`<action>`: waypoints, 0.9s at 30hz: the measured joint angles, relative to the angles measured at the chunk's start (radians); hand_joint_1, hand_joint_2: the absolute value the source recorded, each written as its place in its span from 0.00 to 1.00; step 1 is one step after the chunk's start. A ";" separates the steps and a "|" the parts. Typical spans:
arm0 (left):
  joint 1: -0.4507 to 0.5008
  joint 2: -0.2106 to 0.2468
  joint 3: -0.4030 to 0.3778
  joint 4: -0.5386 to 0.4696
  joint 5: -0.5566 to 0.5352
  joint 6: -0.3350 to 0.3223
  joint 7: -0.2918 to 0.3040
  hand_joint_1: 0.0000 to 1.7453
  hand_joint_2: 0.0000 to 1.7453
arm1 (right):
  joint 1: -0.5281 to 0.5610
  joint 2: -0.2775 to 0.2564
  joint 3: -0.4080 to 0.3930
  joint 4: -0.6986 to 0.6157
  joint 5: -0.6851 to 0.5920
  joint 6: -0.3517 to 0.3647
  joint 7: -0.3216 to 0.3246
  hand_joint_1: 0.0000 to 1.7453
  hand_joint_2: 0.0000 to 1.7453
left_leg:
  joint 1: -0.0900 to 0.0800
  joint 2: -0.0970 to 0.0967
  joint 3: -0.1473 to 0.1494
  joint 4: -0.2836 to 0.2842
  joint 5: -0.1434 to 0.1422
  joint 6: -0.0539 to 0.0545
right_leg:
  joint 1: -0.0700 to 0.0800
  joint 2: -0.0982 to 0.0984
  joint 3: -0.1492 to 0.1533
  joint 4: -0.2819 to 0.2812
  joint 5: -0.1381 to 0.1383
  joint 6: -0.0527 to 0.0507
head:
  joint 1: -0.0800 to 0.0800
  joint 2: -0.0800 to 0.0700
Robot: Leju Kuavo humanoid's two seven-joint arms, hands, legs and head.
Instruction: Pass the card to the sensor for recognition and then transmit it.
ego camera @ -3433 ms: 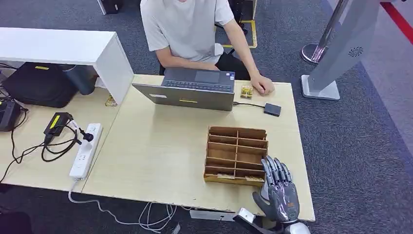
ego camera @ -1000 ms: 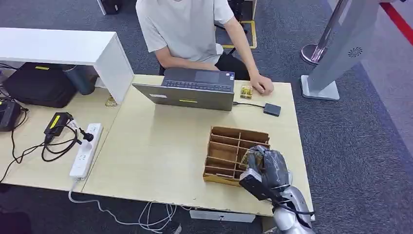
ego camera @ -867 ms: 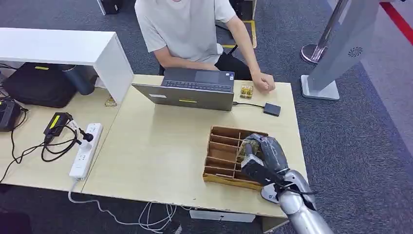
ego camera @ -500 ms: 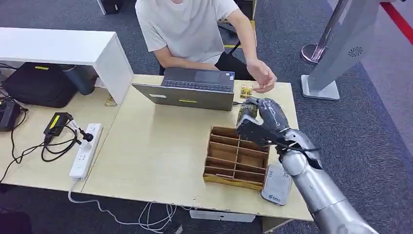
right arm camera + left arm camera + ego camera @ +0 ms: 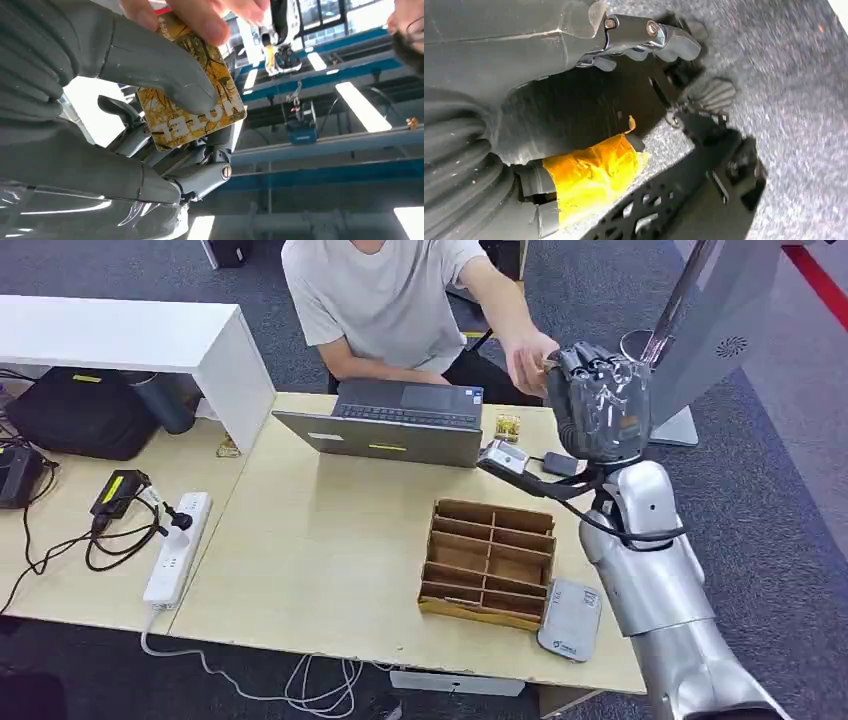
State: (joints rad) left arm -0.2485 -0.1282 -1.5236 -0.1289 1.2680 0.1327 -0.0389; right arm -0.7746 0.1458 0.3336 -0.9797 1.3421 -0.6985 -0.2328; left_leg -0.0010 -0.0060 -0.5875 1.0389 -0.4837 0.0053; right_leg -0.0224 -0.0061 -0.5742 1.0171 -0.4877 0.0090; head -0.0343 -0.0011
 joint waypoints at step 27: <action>0.001 -0.016 -0.001 0.000 0.041 -0.050 -0.045 0.00 1.00 | 0.078 0.072 -0.164 -0.013 0.019 0.000 -0.077 0.00 1.00 | 0.000 0.001 0.000 0.000 0.000 0.000 | 0.000 0.001 -0.001 0.000 0.000 0.000 | 0.000 0.000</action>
State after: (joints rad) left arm -0.2476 -0.1438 -1.5244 -0.1293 1.3092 0.0832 -0.0839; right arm -0.6963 0.2182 0.1694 -0.9926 1.3607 -0.6985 -0.3094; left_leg -0.0007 -0.0049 -0.5875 1.0390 -0.4837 0.0053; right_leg -0.0221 -0.0053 -0.5749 1.0173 -0.4876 0.0089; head -0.0343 -0.0011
